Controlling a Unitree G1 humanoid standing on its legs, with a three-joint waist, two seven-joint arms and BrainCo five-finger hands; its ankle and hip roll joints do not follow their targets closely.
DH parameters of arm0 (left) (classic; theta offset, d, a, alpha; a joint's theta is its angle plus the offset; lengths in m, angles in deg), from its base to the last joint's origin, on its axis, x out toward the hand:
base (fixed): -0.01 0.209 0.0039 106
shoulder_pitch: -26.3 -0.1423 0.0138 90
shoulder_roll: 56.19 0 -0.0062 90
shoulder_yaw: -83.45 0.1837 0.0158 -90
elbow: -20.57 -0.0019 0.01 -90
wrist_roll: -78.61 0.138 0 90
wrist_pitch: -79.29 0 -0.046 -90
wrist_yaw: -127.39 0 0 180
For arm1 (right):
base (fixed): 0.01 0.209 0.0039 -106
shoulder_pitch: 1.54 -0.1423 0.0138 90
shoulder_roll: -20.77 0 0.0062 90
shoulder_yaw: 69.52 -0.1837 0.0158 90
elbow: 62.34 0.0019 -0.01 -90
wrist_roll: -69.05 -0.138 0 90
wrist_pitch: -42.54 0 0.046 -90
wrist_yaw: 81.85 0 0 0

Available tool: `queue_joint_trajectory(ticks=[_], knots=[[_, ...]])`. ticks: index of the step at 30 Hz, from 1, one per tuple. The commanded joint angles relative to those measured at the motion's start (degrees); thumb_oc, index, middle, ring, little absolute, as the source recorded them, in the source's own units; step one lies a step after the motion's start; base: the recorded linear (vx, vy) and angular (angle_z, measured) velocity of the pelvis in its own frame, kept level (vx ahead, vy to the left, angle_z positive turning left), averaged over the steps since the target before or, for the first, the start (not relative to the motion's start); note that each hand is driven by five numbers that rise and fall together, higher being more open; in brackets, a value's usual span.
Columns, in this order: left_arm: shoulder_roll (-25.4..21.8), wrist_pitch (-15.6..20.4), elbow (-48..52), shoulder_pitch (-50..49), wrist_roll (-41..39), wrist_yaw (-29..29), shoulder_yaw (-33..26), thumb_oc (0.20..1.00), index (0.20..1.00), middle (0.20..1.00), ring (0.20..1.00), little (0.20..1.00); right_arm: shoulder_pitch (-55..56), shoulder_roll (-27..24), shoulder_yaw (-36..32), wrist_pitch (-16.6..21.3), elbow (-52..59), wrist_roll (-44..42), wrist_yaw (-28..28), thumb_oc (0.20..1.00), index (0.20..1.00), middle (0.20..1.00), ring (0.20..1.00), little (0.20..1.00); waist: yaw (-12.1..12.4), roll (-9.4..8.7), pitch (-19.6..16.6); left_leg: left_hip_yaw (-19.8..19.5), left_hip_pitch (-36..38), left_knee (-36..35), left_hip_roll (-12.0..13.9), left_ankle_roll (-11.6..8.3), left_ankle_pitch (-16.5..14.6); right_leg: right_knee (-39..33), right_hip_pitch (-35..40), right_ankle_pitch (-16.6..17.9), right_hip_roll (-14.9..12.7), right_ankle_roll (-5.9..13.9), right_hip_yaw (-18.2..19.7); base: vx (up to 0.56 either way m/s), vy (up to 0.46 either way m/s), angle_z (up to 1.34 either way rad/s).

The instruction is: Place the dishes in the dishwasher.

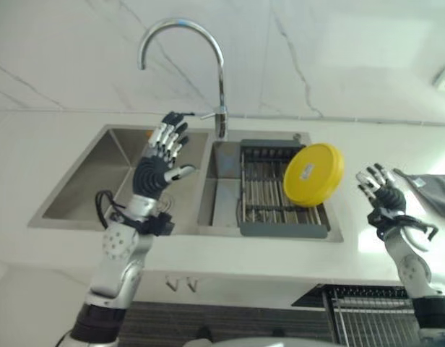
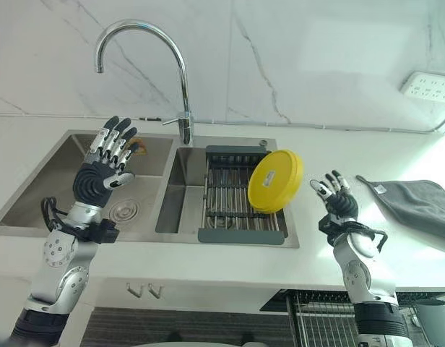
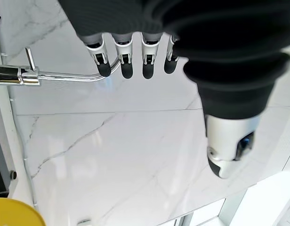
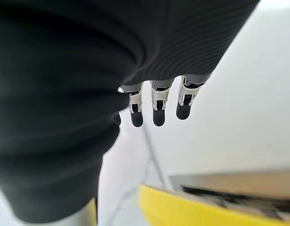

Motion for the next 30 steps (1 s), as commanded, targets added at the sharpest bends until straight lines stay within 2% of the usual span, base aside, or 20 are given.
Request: queue_joint_trajectory(ticks=[1, 10, 22, 30], knots=[[-0.8, 1.7, -1.2, 3.4, 0.2, 0.7, 0.7, 1.0, 1.0, 1.0, 1.0, 1.0, -5.5, -3.0, -1.3, 0.4, 0.3, -4.1, 2.5, 1.0, 1.0, 1.0, 1.0, 1.0, 1.4, 0.18, -2.2, 1.0, 2.1, 0.4, 2.3, -1.84, -5.1, 0.0, 1.2, -2.8, -0.1, 0.87, -4.8, 0.0, 0.0, 0.0], [-1.1, 2.0, -1.5, 3.5, -1.2, 0.8, 1.4, 1.0, 1.0, 1.0, 1.0, 1.0, -7.2, -4.4, -0.2, -1.1, -1.6, -4.8, 4.0, 1.0, 1.0, 1.0, 1.0, 1.0, 1.8, 0.09, -2.2, 0.7, 2.3, 0.4, 2.4, -1.98, -5.1, 0.0, 1.3, -2.7, 0.0, 0.88, -4.9, 0.01, -0.002, 0.01], [-1.4, 1.5, -1.5, 3.4, -1.4, 0.8, 1.7, 1.0, 1.0, 1.0, 1.0, 1.0, -8.3, -4.4, 0.9, -1.4, -2.2, -4.6, 3.6, 1.0, 1.0, 1.0, 1.0, 1.0, 2.2, 0.26, -2.2, 0.8, 2.5, 0.4, 2.4, -1.95, -5.1, 0.0, 1.6, -2.8, 0.0, 0.89, -4.9, 0.0, 0.0, 0.0], [-1.6, 1.6, -1.9, 3.5, -1.4, 0.6, 2.1, 1.0, 1.0, 1.0, 1.0, 1.0, -9.5, -4.5, 2.1, -3.7, -4.4, -7.1, 3.9, 1.0, 1.0, 1.0, 1.0, 1.0, 2.8, 0.18, -2.1, 0.5, 2.6, 0.4, 2.3, -1.9, -5.1, 0.0, 1.9, -2.9, 0.2, 0.67, -5.0, 0.0, 0.0, 0.0]])
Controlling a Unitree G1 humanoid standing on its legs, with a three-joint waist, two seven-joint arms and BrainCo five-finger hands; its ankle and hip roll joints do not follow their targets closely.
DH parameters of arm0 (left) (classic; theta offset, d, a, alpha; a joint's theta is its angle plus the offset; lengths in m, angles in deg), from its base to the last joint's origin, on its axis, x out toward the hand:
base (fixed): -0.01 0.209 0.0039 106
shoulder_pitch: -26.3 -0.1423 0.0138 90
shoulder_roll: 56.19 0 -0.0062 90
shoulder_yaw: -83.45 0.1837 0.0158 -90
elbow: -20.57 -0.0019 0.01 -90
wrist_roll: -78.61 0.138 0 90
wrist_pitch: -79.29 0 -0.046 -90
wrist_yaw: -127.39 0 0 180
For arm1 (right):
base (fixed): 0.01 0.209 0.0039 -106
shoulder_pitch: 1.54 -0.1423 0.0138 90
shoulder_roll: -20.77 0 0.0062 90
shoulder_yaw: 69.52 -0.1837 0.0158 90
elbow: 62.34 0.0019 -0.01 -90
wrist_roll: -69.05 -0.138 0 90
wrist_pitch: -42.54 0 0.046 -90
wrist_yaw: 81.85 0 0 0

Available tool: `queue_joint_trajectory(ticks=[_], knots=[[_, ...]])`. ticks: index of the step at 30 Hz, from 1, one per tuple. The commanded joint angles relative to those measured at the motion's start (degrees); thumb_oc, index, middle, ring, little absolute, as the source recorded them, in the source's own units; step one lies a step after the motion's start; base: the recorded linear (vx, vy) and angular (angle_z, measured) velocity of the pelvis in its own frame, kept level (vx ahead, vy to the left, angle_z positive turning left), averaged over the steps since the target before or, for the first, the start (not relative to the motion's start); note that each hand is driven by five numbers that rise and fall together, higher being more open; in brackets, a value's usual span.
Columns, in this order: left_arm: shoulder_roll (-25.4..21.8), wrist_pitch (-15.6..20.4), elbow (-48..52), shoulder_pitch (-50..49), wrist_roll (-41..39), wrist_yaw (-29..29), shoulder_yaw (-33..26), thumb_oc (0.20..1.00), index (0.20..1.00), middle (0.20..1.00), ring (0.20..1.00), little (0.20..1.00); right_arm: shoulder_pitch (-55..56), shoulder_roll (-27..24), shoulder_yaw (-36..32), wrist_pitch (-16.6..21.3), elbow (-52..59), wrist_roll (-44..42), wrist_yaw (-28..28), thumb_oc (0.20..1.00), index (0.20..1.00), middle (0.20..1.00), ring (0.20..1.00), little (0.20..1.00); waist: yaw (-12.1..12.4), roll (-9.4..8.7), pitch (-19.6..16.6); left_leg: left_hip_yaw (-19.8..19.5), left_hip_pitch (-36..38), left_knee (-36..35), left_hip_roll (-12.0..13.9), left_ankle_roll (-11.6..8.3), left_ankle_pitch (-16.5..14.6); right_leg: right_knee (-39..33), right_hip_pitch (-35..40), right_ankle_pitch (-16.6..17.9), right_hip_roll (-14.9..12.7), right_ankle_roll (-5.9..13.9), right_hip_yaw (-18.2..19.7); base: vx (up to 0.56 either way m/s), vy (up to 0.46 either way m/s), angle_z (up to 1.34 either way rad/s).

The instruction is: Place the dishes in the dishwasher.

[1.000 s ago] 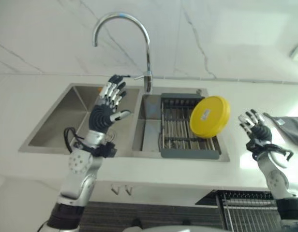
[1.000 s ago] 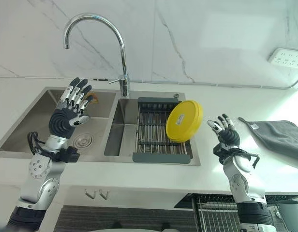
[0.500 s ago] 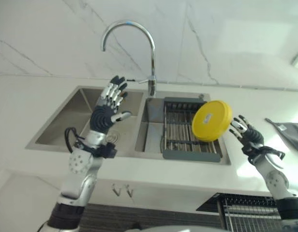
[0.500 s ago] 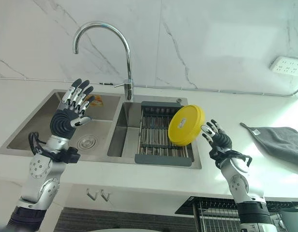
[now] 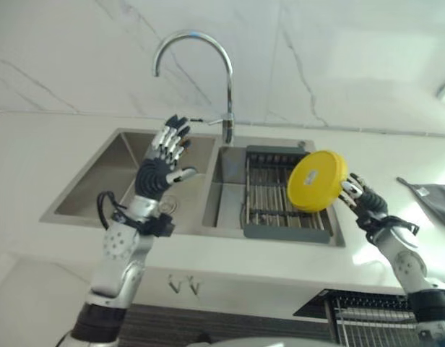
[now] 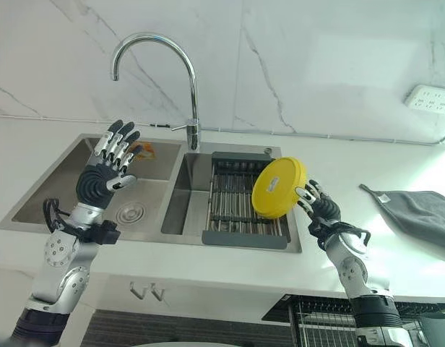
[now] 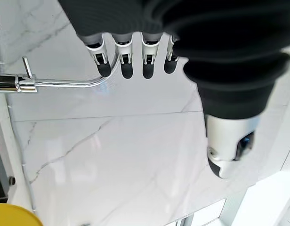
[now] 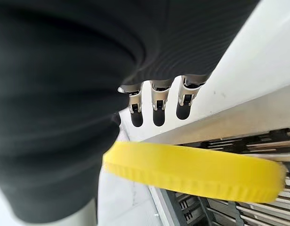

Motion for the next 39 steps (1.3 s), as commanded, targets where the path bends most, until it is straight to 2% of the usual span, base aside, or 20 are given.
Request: queue_joint_trajectory(ticks=[1, 18, 39], knots=[[-1.6, 2.1, -0.7, 3.6, -1.3, -0.1, 1.8, 1.0, 1.0, 1.0, 1.0, 1.0, -7.2, -3.3, -0.1, 1.2, -1.9, -4.1, 0.6, 1.0, 1.0, 1.0, 1.0, 1.0, 1.8, 0.18, -0.2, 1.4, 2.9, 0.4, 2.2, -2.06, -5.4, 0.0, 1.9, -2.8, 0.1, 0.73, -4.5, 0.0, 0.0, 0.0], [-2.3, 1.4, -0.4, 4.7, -1.6, -1.5, 2.6, 1.0, 1.0, 1.0, 1.0, 1.0, -12.5, -4.6, 2.7, -0.4, -7.3, -4.7, -0.2, 1.0, 1.0, 1.0, 1.0, 1.0, 3.1, 0.18, -0.2, 0.6, 2.9, 0.4, 2.1, -2.27, -5.3, 0.0, 2.2, -3.1, 0.1, 0.53, -5.3, 0.0, 0.002, 0.03], [-2.8, 0.9, -0.6, 6.0, -1.9, -2.5, 3.7, 1.0, 1.0, 1.0, 1.0, 1.0, -17.5, -5.6, 5.1, 0.0, -14.8, -3.8, -2.0, 1.0, 1.0, 1.0, 1.0, 1.0, 4.3, 0.22, 0.1, -0.4, 2.9, 0.4, 1.7, -2.13, -5.4, 0.0, 2.8, -3.3, 0.1, 0.39, -5.8, 0.0, 0.002, 0.02]])
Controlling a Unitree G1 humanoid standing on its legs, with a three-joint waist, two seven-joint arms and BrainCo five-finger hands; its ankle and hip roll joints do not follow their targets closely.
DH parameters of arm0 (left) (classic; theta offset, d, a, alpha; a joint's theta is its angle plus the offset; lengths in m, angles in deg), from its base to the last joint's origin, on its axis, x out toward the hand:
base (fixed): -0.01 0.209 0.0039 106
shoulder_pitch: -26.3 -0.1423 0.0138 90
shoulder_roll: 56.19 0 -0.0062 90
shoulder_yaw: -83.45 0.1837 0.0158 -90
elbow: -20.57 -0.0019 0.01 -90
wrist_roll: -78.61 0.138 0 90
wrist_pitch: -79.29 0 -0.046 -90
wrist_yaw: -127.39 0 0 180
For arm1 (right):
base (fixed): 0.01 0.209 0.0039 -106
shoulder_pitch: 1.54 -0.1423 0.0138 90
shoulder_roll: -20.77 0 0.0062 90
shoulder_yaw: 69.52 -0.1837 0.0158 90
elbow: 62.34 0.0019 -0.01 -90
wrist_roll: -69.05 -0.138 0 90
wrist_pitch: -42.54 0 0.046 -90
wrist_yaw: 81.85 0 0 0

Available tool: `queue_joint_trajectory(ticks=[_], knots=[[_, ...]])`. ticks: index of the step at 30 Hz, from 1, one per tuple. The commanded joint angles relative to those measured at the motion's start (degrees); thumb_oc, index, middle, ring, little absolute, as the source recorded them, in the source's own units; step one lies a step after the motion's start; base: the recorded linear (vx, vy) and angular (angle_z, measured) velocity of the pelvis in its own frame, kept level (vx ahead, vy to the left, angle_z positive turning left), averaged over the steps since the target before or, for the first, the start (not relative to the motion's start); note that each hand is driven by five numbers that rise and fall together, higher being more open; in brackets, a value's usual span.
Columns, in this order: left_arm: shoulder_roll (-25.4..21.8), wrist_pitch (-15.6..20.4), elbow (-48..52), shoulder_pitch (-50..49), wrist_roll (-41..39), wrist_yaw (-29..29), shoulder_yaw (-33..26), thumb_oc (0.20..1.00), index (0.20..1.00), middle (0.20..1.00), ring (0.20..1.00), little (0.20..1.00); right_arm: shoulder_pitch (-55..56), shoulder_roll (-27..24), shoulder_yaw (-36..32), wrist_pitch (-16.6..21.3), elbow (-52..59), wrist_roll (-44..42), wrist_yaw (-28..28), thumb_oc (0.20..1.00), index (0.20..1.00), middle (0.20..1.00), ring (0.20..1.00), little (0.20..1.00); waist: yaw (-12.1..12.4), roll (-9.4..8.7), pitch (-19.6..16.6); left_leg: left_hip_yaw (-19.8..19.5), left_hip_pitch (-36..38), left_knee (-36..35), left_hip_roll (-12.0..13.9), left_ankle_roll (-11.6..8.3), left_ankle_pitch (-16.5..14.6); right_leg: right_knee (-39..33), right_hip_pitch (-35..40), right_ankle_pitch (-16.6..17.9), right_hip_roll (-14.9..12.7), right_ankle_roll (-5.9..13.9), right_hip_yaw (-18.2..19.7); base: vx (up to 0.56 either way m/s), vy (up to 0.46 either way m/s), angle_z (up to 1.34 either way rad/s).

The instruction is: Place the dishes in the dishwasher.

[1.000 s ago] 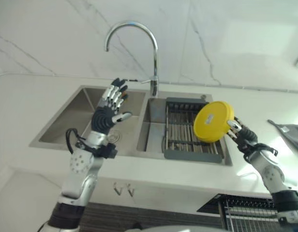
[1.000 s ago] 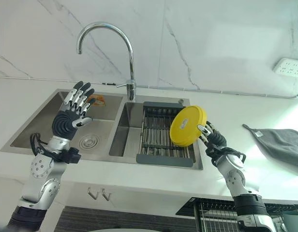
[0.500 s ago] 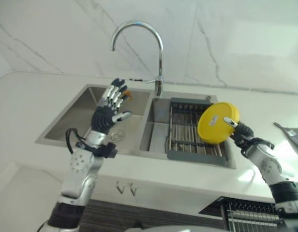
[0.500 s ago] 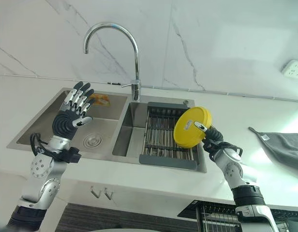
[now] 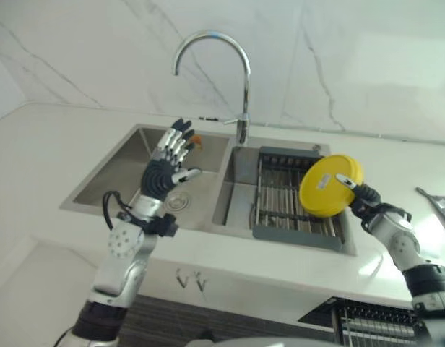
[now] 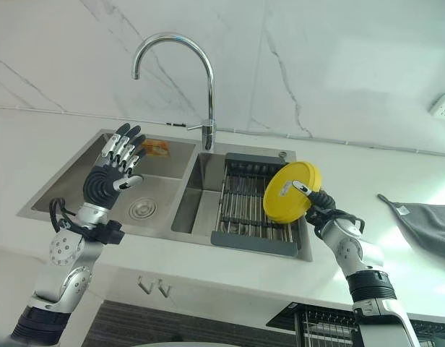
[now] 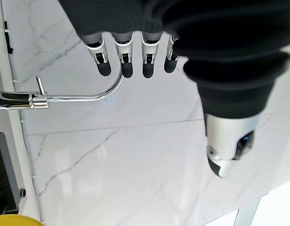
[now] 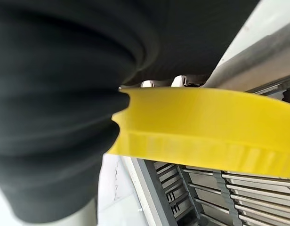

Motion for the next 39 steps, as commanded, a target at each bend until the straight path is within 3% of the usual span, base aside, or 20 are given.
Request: queue_joint_trajectory(ticks=[1, 9, 10, 11, 12, 13, 16, 23, 28, 39], knots=[[-1.9, 1.9, -0.6, 5.7, -1.9, -0.7, 1.8, 1.0, 1.0, 1.0, 1.0, 1.0, -7.9, -3.5, 1.2, 2.4, -2.7, -1.5, 0.1, 1.0, 1.0, 1.0, 1.0, 1.0, 1.8, -0.17, -0.1, 1.2, 3.0, 0.4, 1.8, -1.94, -5.5, 0.3, 1.8, -2.8, 0.0, 0.36, -3.8, 0.0, -0.002, 0.03], [-2.3, 1.6, -0.6, 6.0, -2.1, -1.0, 2.1, 1.0, 1.0, 1.0, 1.0, 1.0, -9.6, -3.2, 2.7, 2.8, -6.0, -1.0, 0.0, 1.0, 1.0, 1.0, 1.0, 1.0, 2.5, 0.01, -0.1, 0.8, 2.9, 0.4, 1.8, -1.98, -5.5, 0.3, 2.0, -2.9, -0.1, 0.35, -4.4, 0.0, -0.003, 0.04], [-2.2, 1.5, -0.6, 6.1, -2.0, -1.2, 2.2, 1.0, 1.0, 1.0, 1.0, 1.0, -9.8, -3.1, 2.9, 3.0, -6.6, -0.8, 0.0, 0.868, 0.868, 0.868, 0.868, 0.868, 2.5, 0.03, -0.1, 0.8, 2.9, 0.4, 1.8, -1.97, -5.4, 0.3, 2.1, -2.9, -0.1, 0.32, -4.4, 0.0, -0.005, 0.04], [-2.2, 1.3, -0.6, 6.3, -2.0, -1.3, 2.2, 1.0, 1.0, 1.0, 1.0, 1.0, -10.0, -3.1, 3.1, 3.2, -7.1, -0.6, -0.1, 0.586, 0.586, 0.586, 0.586, 0.586, 2.6, 0.04, -0.1, 0.8, 2.9, 0.4, 1.7, -1.97, -5.4, 0.3, 2.1, -2.9, -0.1, 0.3, -4.5, 0.0, -0.004, 0.05], [-2.3, 1.3, -0.6, 6.3, -2.1, -1.4, 2.3, 1.0, 1.0, 1.0, 1.0, 1.0, -10.2, -3.1, 3.3, 3.4, -7.6, -0.4, -0.2, 0.533, 0.533, 0.533, 0.533, 0.533, 2.6, 0.1, -0.1, 0.7, 2.9, 0.4, 1.7, -1.95, -5.4, 0.3, 2.1, -2.9, -0.1, 0.26, -4.6, 0.0, -0.002, 0.07], [-2.3, 1.3, -0.6, 6.3, -2.0, -1.5, 2.4, 1.0, 1.0, 1.0, 1.0, 1.0, -10.5, -3.1, 3.6, 4.0, -8.1, 0.0, -0.3, 0.2, 0.2, 0.2, 0.2, 0.2, 2.7, 0.14, -0.1, 0.6, 3.0, 0.4, 1.7, -1.95, -5.4, 0.3, 2.1, -2.9, -0.1, 0.26, -4.6, 0.0, 0.0, 0.1], [-2.4, 1.7, -1.0, 6.4, -1.9, -1.7, 2.7, 1.0, 1.0, 1.0, 1.0, 1.0, -11.6, -3.5, 4.4, 4.0, -9.1, 2.2, -0.3, 0.2, 0.2, 0.2, 0.2, 0.2, 2.9, 0.26, 0.0, 0.5, 2.9, 0.4, 1.7, -2.03, -5.3, 0.3, 2.2, -2.8, -0.1, 0.2, -4.8, 0.0, -0.003, 0.08], [-2.5, 1.6, -0.7, 6.1, -2.5, -1.6, 3.4, 1.0, 1.0, 1.0, 1.0, 1.0, -12.0, -3.2, 5.1, 8.2, -9.9, 2.7, -1.5, 0.2, 0.2, 0.2, 0.2, 0.2, 3.2, 0.48, 0.0, 0.1, 2.9, 0.4, 1.8, -2.08, -5.2, 0.3, 2.4, -3.1, 0.1, -0.07, -5.1, 0.0, -0.011, 0.03], [-2.1, 2.3, -1.0, 6.4, -2.1, -2.1, 4.0, 1.0, 1.0, 1.0, 1.0, 1.0, -11.7, -1.0, 4.1, 11.0, -9.9, -0.8, -5.1, 0.2, 0.2, 0.2, 0.2, 0.2, 3.0, 0.8, 0.1, 0.4, 3.2, 0.4, 2.0, -2.06, -5.4, 0.3, 2.6, -3.4, 0.5, -0.39, -4.8, 0.0, -0.021, 0.01], [-1.8, 2.6, -1.3, 3.9, -1.1, -0.4, 1.3, 1.0, 1.0, 1.0, 1.0, 1.0, -4.5, 4.0, -2.3, 17.5, 2.2, -10.3, -4.9, 0.2, 0.2, 0.2, 0.2, 0.2, 1.3, 1.59, -0.1, 2.1, 3.8, 0.4, 3.9, -2.7, -4.7, 0.3, 2.3, -3.9, 2.2, -1.37, -3.4, 0.01, -0.128, -0.02]])
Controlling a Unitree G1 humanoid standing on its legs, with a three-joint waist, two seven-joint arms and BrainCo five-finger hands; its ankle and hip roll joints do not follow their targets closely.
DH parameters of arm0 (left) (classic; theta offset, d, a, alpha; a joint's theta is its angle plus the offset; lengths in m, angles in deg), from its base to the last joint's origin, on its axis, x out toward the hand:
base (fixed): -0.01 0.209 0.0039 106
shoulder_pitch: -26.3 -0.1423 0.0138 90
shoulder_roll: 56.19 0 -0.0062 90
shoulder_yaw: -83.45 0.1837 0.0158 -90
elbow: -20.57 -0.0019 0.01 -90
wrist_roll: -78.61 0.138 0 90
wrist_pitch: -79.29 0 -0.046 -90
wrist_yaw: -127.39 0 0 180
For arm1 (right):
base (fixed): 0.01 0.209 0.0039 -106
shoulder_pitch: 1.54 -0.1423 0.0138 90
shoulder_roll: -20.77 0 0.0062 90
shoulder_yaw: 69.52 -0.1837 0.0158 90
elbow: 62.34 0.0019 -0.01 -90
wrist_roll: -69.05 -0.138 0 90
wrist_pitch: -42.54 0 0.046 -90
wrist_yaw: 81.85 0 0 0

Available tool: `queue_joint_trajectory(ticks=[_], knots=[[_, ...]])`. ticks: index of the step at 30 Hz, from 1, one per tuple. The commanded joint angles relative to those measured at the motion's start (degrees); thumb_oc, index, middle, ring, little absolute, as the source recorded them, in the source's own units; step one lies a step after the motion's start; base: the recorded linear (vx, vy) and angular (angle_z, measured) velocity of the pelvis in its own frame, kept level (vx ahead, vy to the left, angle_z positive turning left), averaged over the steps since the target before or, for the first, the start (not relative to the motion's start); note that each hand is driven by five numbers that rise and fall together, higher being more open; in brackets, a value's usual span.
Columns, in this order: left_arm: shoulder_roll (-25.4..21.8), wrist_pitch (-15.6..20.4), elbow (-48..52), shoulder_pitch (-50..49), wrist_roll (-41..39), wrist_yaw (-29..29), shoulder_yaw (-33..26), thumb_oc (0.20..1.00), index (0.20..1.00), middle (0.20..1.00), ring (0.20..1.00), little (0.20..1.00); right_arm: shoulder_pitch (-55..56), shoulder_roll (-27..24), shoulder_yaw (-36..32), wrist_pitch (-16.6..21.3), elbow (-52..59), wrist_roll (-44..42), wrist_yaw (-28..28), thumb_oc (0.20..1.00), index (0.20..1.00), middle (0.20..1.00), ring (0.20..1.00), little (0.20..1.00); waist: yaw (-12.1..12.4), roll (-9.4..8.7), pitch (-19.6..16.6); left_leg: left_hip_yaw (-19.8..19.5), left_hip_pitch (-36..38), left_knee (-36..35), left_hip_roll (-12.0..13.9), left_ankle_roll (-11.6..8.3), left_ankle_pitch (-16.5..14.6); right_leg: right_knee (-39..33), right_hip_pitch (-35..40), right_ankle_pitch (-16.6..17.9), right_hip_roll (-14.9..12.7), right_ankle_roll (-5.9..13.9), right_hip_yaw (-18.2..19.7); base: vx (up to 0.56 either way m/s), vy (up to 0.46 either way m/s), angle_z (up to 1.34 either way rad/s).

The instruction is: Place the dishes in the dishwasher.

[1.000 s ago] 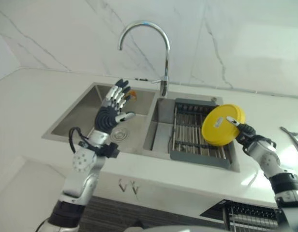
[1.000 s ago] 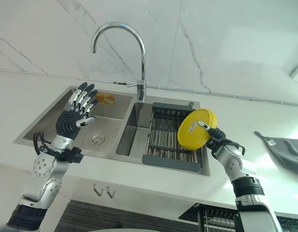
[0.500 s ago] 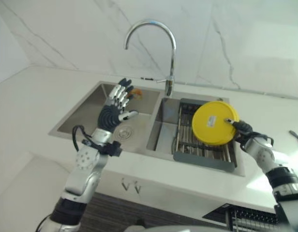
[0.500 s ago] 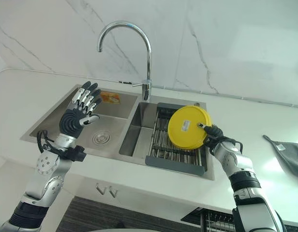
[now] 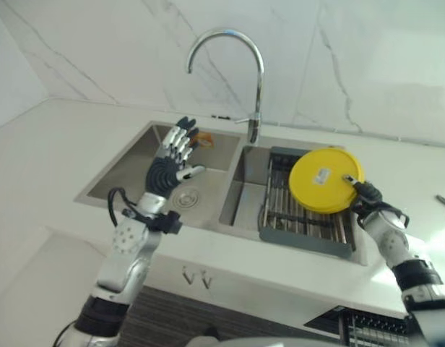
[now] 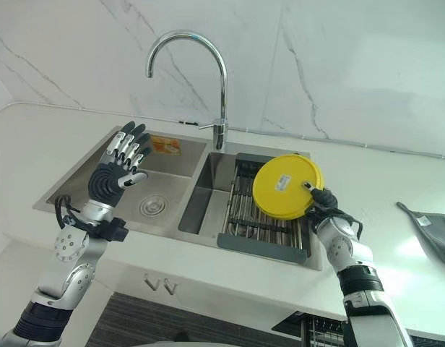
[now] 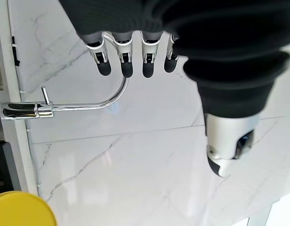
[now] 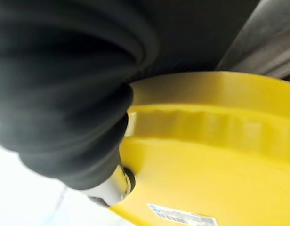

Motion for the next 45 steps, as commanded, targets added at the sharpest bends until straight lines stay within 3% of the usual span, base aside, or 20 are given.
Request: queue_joint_trajectory(ticks=[1, 5, 7, 9, 10, 11, 12, 15, 17, 19, 23, 25, 26, 28, 31, 34, 38, 42, 43, 45], knots=[[-1.0, 3.3, -0.9, 1.3, 0.1, 0.9, -1.3, 1.0, 1.0, 1.0, 1.0, 1.0, -2.0, 0.2, -4.1, 6.6, 9.8, -5.4, 1.2, 0.2, 0.2, 0.2, 0.2, 0.2, 0.2, 0.26, -1.3, 4.0, 3.1, 0.0, 3.7, -2.46, -4.6, 0.3, 0.3, -2.7, 1.8, -1.4, -1.2, 0.05, -0.233, -0.04], [-0.5, 4.5, 0.5, -4.2, 1.0, 2.8, -5.0, 1.0, 1.0, 1.0, 1.0, 1.0, 5.3, 4.3, -7.6, 9.1, 22.0, -7.6, 2.3, 0.2, 0.2, 0.2, 0.2, 0.2, -0.9, 1.0, -1.0, 4.5, 1.8, 0.0, 4.7, -3.27, -3.0, 0.3, -0.9, -2.7, 2.7, -1.75, 0.2, -0.01, -0.181, -0.02], [0.3, 7.1, 1.0, -7.1, 0.0, 4.2, -7.4, 1.0, 1.0, 1.0, 1.0, 1.0, 10.2, 6.6, -10.4, 10.6, 29.2, -9.3, 4.0, 0.2, 0.2, 0.2, 0.2, 0.2, -2.3, 0.95, -0.3, 4.8, 1.8, 0.0, 4.7, -3.68, -2.2, 0.3, -2.1, -2.2, 2.7, -1.66, 0.8, -0.18, -0.026, 0.05], [0.8, 9.0, 1.5, -8.4, 0.1, 4.2, -8.4, 1.0, 1.0, 1.0, 1.0, 1.0, 11.8, 7.0, -11.4, 10.7, 31.2, -10.4, 5.7, 0.2, 0.2, 0.2, 0.2, 0.2, -2.8, -0.36, 0.8, 4.7, 0.4, 8.1, 3.2, -3.43, -4.0, 0.3, -2.8, -0.8, 1.7, -1.86, 2.2, -0.26, 0.09, -0.06], [1.5, 10.1, 2.2, -9.2, 0.1, 4.4, -9.6, 1.0, 1.0, 1.0, 1.0, 1.0, 13.4, 7.1, -12.5, 10.5, 33.2, -11.1, 7.2, 0.2, 0.2, 0.2, 0.2, 0.2, -3.0, -1.41, 1.7, 0.7, -1.7, 16.0, 0.4, -1.94, -6.0, 0.3, -3.7, 0.9, 1.0, -1.94, 4.3, -0.27, 0.141, -0.34], [1.6, 10.5, 2.3, -9.5, 0.1, 4.6, -10.2, 1.0, 1.0, 1.0, 1.0, 1.0, 14.1, 7.2, -13.0, 10.2, 33.8, -11.6, 7.9, 0.2, 0.2, 0.2, 0.2, 0.2, -3.2, -1.51, 1.9, -1.0, -1.7, 16.7, -0.8, -1.26, -7.2, 0.3, -4.0, 1.4, 0.9, -1.85, 5.0, -0.31, 0.244, -0.43], [1.8, 11.2, 2.3, -9.8, 0.2, 5.1, -10.9, 1.0, 1.0, 1.0, 1.0, 1.0, 15.3, 7.5, -13.8, 9.6, 35.0, -12.0, 8.9, 0.2, 0.2, 0.2, 0.2, 0.2, -3.6, -1.56, 2.0, -2.9, -1.2, 16.0, -2.6, -0.24, -8.6, 0.3, -5.0, 2.6, 0.8, -1.57, 6.0, -0.17, 0.197, -0.54], [1.5, 11.6, 2.5, -9.9, -0.6, 6.3, -11.7, 1.0, 1.0, 1.0, 1.0, 1.0, 16.7, 8.2, -14.7, 9.4, 36.7, -12.0, 9.6, 0.2, 0.2, 0.2, 0.2, 0.2, -5.1, -0.61, 1.7, -1.5, 2.5, 9.6, -2.6, 0.35, -10.7, 0.3, -6.8, 3.8, 0.3, -0.28, 6.8, -0.19, 0.301, -0.4], [0.7, 10.4, 1.9, -7.1, -1.4, 9.0, -11.1, 1.0, 1.0, 1.0, 1.0, 1.0, 18.2, 10.2, -17.0, 10.4, 39.4, -12.6, 9.1, 0.2, 0.2, 0.2, 0.2, 0.2, -8.0, 0.35, 2.1, 0.1, 6.7, 0.4, -2.2, 0.73, -9.2, 1.3, -11.0, 6.1, -1.7, 2.86, 7.3, -0.39, 0.526, -0.11], [0.5, 8.8, 4.4, -6.7, -0.5, 9.4, -10.9, 1.0, 1.0, 1.0, 1.0, 1.0, 20.3, 10.6, -18.8, 9.0, 43.3, -13.2, 8.6, 0.2, 0.2, 0.2, 0.2, 0.2, -9.3, 0.37, 3.0, -2.3, 6.6, 0.0, -4.7, 1.58, -10.3, 2.2, -14.2, 9.3, -4.3, 4.08, 9.2, -0.36, 0.514, -0.08], [0.2, 7.6, 5.5, -6.0, 0.7, 9.3, -8.9, 1.0, 1.0, 1.0, 1.0, 1.0, 23.1, 10.7, -17.6, 9.7, 45.2, -12.8, 8.9, 0.2, 0.2, 0.2, 0.2, 0.2, -10.7, 0.08, 4.0, -3.2, 5.4, 0.0, -6.9, 2.73, -10.0, 3.0, -17.5, 10.9, -5.0, 4.26, 10.5, -0.23, 0.306, -0.41], [-0.7, 7.6, 5.7, -6.2, 1.0, 8.1, -7.9, 1.0, 1.0, 1.0, 1.0, 1.0, 24.0, 9.5, -17.6, 9.6, 45.0, -14.6, 9.4, 0.2, 0.2, 0.2, 0.2, 0.2, -10.5, -0.38, 4.6, -2.2, 5.8, 0.0, -6.8, 3.15, -10.2, 7.5, -19.1, 11.1, -3.5, 4.61, 7.0, -0.24, 0.18, -0.38], [-1.0, 8.5, 6.0, -6.3, 1.3, 7.4, -7.6, 1.0, 1.0, 1.0, 1.0, 1.0, 23.5, 8.1, -17.8, 9.7, 44.0, -16.0, 10.0, 0.2, 0.2, 0.2, 0.2, 0.2, -9.7, -0.6, 5.0, -0.8, 5.3, 0.0, -6.6, 3.79, -9.9, 12.4, -19.2, 9.1, -1.9, 4.05, 3.6, -0.28, 0.132, -0.55], [-1.1, 9.8, 6.3, -5.8, 2.8, 6.4, -6.8, 1.0, 1.0, 1.0, 1.0, 1.0, 22.4, 6.7, -17.8, 10.1, 42.7, -16.8, 10.9, 0.2, 0.2, 0.2, 0.2, 0.2, -8.7, -0.32, 5.2, 0.5, 4.1, 0.0, -6.1, 4.41, -9.0, 18.1, -18.4, 5.1, -0.4, 2.86, 0.9, -0.28, 0.108, -1.16], [-0.5, 10.4, 5.8, -3.5, 5.6, 3.9, -5.3, 1.0, 1.0, 1.0, 1.0, 1.0, 20.6, 6.7, -17.1, 10.6, 42.8, -16.1, 10.9, 0.2, 0.2, 0.2, 0.2, 0.2, -7.3, -0.59, 4.9, 2.9, 1.4, 0.0, -5.3, 4.83, -7.2, 23.6, -14.6, 0.5, 1.2, 1.58, -0.4, -0.22, 0.054, -0.69], [-0.2, 9.7, 5.1, -2.0, 6.9, 2.4, -4.7, 1.0, 1.0, 1.0, 1.0, 1.0, 20.0, 7.9, -16.5, 9.9, 44.1, -14.2, 10.1, 0.2, 0.2, 0.2, 0.2, 0.2, -6.2, -1.52, 4.1, 5.8, -0.2, 0.0, -4.9, 4.54, -6.2, 21.9, -10.2, -0.3, 0.6, 2.09, -0.9, -0.12, -0.043, -0.67], [-0.3, 8.3, 5.5, -1.0, 9.0, 0.7, -3.8, 1.0, 1.0, 1.0, 1.0, 1.0, 20.6, 9.7, -15.3, 9.5, 46.1, -12.6, 9.3, 0.2, 0.2, 0.2, 0.2, 0.2, -4.0, -2.51, 2.2, 8.5, -1.3, 0.0, -4.2, 3.36, -5.8, 11.5, -1.4, -1.2, -3.1, 2.64, -2.0, -0.09, -0.22, -0.69], [-1.5, 8.3, 5.9, -1.3, 10.9, -1.7, -3.4, 1.0, 1.0, 1.0, 1.0, 1.0, 20.6, 9.5, -13.7, 9.1, 47.2, -11.5, 8.7, 0.2, 0.2, 0.2, 0.2, 0.2, -3.4, -2.23, 1.3, 8.9, -1.1, 0.0, -2.1, 1.33, -5.7, 4.3, 0.4, 3.6, -8.6, 4.35, -4.8, -0.1, -0.319, -0.62], [-1.8, 8.2, 6.0, -1.2, 11.1, -2.2, -3.5, 1.0, 1.0, 1.0, 1.0, 1.0, 20.7, 9.7, -13.0, 9.2, 47.4, -10.8, 8.7, 0.2, 0.2, 0.2, 0.2, 0.2, -3.5, -2.14, 1.3, 9.4, -0.9, 0.0, -1.2, 0.89, -5.8, 3.8, 0.1, 4.3, -9.3, 4.81, -4.3, -0.1, -0.42, -0.66], [-1.9, 8.0, 6.0, -0.9, 11.4, -2.2, -3.3, 1.0, 1.0, 1.0, 1.0, 1.0, 21.0, 9.7, -12.6, 10.0, 47.7, -9.8, 8.2, 0.2, 0.2, 0.2, 0.2, 0.2, -4.2, -1.99, 1.1, 9.8, -0.9, 0.0, 0.5, 0.26, -5.6, 2.2, 0.1, 2.3, -7.9, 4.74, -2.4, -0.13, -0.556, -0.76]])
